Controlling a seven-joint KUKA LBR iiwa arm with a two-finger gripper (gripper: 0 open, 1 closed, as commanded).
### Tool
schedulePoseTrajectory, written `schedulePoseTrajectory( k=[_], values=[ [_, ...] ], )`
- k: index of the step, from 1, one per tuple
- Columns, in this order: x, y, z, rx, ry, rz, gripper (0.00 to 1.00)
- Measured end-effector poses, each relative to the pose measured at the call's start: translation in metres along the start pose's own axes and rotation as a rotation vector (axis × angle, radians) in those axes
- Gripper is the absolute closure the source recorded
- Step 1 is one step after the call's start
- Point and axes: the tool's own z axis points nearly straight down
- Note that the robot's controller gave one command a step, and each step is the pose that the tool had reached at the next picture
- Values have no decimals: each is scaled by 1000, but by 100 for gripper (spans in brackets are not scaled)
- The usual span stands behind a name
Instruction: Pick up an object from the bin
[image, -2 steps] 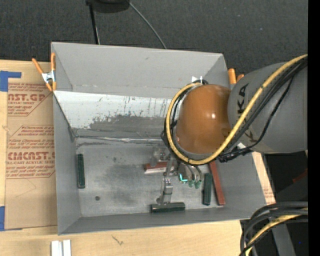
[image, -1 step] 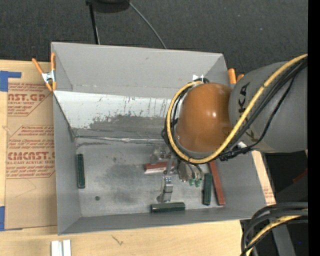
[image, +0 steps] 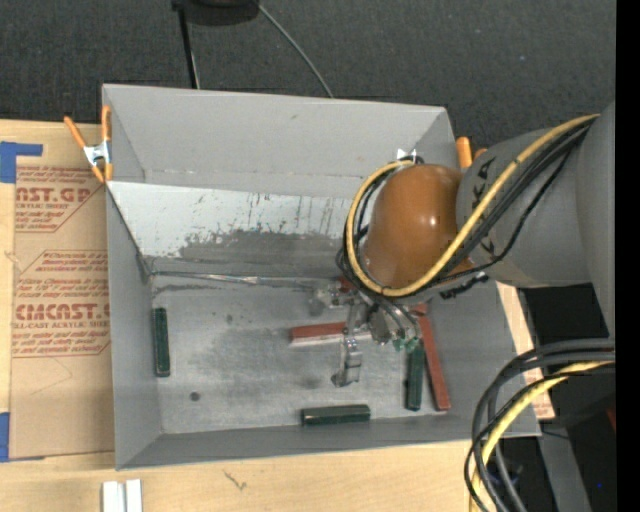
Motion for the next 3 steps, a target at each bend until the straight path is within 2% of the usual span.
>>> schedulePoseTrajectory(
  k=[1,2,3],
  values=[
    [43,-6,16,-2,6,-35,0],
    [13,-36,12,-1,6,58,0],
    [-40,-13,54,-2,3,42,0]
  ],
)
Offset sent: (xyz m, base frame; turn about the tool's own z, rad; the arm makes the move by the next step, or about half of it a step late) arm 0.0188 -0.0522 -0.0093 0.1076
